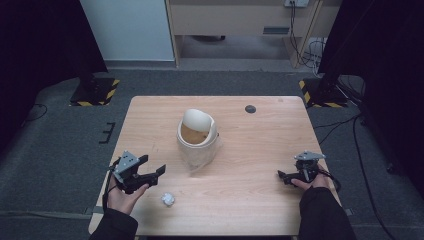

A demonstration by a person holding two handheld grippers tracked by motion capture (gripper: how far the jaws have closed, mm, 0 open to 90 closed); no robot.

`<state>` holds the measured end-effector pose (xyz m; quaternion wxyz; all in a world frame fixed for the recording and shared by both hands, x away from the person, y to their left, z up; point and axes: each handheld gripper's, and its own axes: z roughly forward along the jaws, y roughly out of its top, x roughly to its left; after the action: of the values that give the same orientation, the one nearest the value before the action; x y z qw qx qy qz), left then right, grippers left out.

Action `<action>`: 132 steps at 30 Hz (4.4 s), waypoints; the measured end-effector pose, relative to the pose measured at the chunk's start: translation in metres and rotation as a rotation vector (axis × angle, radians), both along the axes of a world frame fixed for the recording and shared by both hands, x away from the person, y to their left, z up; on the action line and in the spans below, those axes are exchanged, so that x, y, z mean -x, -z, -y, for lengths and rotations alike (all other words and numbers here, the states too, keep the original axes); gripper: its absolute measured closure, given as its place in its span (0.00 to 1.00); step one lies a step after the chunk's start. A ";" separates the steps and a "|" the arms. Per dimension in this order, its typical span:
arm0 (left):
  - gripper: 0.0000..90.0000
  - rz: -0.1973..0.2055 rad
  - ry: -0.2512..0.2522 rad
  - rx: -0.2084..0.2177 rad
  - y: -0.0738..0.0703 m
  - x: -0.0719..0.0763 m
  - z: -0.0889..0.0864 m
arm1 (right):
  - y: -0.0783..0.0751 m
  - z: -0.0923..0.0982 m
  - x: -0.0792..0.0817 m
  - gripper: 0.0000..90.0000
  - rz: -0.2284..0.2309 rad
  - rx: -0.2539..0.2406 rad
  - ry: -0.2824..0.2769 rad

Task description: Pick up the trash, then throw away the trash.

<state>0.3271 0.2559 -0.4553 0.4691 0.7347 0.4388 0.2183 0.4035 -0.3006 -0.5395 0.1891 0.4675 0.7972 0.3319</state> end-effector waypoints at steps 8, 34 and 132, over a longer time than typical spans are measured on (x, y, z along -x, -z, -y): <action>0.24 -0.094 0.063 -0.071 0.017 0.011 0.004 | 0.000 0.000 0.000 0.01 0.000 0.000 -0.001; 0.40 -0.343 0.284 -0.290 0.048 0.019 0.028 | 0.000 -0.001 0.000 0.01 0.000 -0.003 -0.003; 0.70 0.179 0.052 0.178 -0.047 -0.036 0.041 | 0.000 -0.001 0.000 0.01 0.000 -0.002 -0.005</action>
<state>0.3634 0.2150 -0.4086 0.5751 0.6789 0.3936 0.2311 0.4036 -0.2996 -0.5394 0.1877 0.4659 0.7979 0.3333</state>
